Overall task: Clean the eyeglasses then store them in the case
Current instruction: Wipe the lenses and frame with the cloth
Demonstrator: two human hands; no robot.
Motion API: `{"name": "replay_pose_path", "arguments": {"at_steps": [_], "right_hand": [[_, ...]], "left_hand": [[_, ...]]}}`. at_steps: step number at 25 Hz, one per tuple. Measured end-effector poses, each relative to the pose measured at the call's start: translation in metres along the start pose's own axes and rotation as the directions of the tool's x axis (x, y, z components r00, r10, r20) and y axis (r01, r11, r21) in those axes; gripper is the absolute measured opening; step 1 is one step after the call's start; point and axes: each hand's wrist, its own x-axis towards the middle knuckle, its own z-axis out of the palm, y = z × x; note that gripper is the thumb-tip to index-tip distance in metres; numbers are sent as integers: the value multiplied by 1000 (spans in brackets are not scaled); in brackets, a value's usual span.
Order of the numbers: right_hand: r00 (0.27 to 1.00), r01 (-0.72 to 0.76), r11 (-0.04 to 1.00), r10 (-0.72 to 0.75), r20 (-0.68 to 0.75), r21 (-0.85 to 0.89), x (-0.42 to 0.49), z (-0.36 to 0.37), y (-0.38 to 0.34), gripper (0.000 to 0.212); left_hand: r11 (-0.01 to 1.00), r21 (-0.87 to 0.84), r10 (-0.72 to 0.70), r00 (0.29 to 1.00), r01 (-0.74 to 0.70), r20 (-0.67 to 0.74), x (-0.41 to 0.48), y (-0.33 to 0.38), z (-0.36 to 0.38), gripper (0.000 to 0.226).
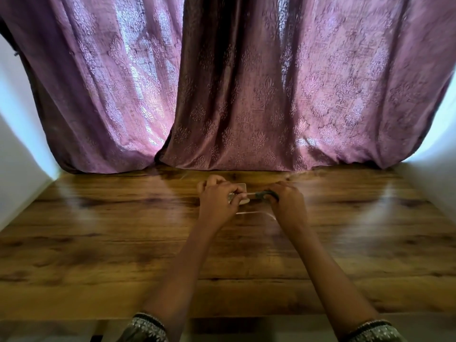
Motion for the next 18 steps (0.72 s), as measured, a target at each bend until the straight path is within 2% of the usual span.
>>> {"name": "replay_pose_path", "arguments": {"at_steps": [3,5,8,10,12,13,18], "right_hand": [[991,-132,991,131,-22,-32,-1,-8,21,22],[985,-162,986,160,-62,-34,-1,-8,24,23],[993,-58,998,58,-99,9,0,-2,6,21],[998,60,998,-60,-22,24,0,9,-13,20],[995,100,995,-100,20,22,-1,14,-21,20],[995,95,995,-95,-6,35,0,13,-18,20],[985,-98,993,106,-133,69,-5,-4,33,22]], "left_hand": [[1000,-15,-28,999,28,-42,-2,-2,-1,9],[999,-33,-35,997,33,-69,-4,-2,0,6],[999,-47,-28,997,24,-72,0,2,3,6],[1000,-18,-2,998,1,-56,1,3,6,9],[1000,-6,2,999,-3,-53,1,4,9,12],[1000,-21,-7,998,6,-60,1,2,9,13],[996,-78,-52,994,44,-95,6,-11,3,6]]}}
